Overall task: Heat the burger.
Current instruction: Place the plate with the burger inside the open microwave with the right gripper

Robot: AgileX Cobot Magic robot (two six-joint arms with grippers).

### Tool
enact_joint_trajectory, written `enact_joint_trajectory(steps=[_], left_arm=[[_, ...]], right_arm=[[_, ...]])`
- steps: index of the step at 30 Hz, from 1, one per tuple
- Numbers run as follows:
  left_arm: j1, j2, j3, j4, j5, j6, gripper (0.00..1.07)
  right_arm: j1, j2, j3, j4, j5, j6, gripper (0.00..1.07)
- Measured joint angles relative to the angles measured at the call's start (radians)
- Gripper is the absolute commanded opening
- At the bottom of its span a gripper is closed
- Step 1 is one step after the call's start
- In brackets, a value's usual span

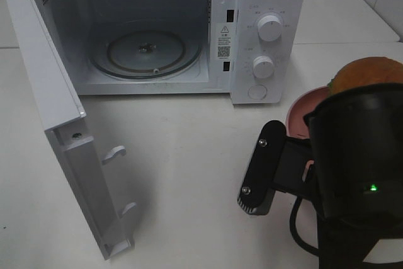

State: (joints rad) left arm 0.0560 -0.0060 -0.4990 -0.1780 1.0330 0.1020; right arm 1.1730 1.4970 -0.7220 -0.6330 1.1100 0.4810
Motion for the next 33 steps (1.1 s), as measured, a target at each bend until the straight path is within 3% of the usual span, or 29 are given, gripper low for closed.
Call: enact_joint_trajectory(steps=[17, 33], left_arm=[[0.0, 0.0, 0.0, 0.0, 0.0, 0.0, 1.0], [0.0, 0.0, 0.0, 0.0, 0.0, 0.0, 1.0]], right_arm=[[0.002, 0.0, 0.0, -0.135, -0.102, -0.23, 0.0], [0.002, 0.0, 0.0, -0.161, -0.248, -0.416, 0.0]])
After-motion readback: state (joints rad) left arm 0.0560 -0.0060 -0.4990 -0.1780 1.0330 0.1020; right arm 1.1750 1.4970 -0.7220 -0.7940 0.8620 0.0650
